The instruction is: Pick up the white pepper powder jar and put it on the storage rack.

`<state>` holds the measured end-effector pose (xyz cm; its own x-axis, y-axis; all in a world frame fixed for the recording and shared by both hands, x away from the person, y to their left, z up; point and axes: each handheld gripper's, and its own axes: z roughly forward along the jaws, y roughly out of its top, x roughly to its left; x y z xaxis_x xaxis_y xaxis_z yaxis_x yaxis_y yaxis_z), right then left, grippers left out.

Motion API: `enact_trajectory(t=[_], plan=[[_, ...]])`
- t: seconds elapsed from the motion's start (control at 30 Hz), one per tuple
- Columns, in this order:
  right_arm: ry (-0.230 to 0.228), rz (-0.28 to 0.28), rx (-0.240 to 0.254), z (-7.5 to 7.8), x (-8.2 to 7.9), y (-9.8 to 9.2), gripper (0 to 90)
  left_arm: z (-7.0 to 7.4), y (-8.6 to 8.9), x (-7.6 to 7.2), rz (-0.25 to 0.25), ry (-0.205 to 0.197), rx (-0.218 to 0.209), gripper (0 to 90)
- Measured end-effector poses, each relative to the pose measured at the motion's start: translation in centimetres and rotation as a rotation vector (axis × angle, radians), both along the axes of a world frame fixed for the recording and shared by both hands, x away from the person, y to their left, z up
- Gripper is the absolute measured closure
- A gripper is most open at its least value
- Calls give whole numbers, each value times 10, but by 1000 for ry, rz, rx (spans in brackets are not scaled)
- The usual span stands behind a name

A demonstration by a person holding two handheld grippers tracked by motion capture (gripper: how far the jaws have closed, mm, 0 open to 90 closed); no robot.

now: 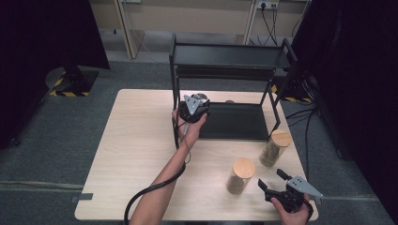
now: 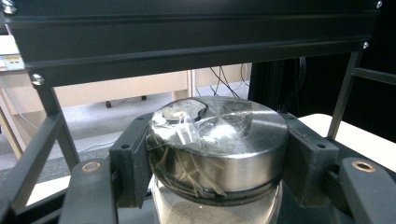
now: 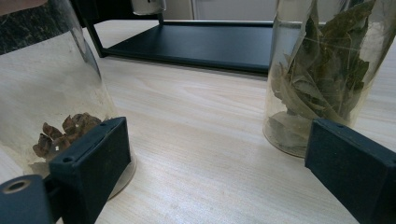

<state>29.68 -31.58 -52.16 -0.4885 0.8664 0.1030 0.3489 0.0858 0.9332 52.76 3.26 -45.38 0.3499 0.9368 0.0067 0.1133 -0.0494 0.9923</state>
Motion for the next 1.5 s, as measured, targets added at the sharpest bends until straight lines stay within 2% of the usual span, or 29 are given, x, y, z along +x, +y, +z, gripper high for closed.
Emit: enact_trajectory(t=[0.2, 0.3, 1.17, 1.5], plan=[[1, 1, 1, 0, 0, 0, 71, -3, -4, 5, -1, 11, 25, 347], [1, 1, 1, 0, 0, 0, 71, -6, -5, 7, -2, 17, 10, 348], [2, 3, 0, 0, 0, 0, 71, -24, -9, 20, 15, 69, 16, 347], [2, 5, 0, 0, 0, 0, 71, -29, -10, 23, 16, 77, 12, 347]])
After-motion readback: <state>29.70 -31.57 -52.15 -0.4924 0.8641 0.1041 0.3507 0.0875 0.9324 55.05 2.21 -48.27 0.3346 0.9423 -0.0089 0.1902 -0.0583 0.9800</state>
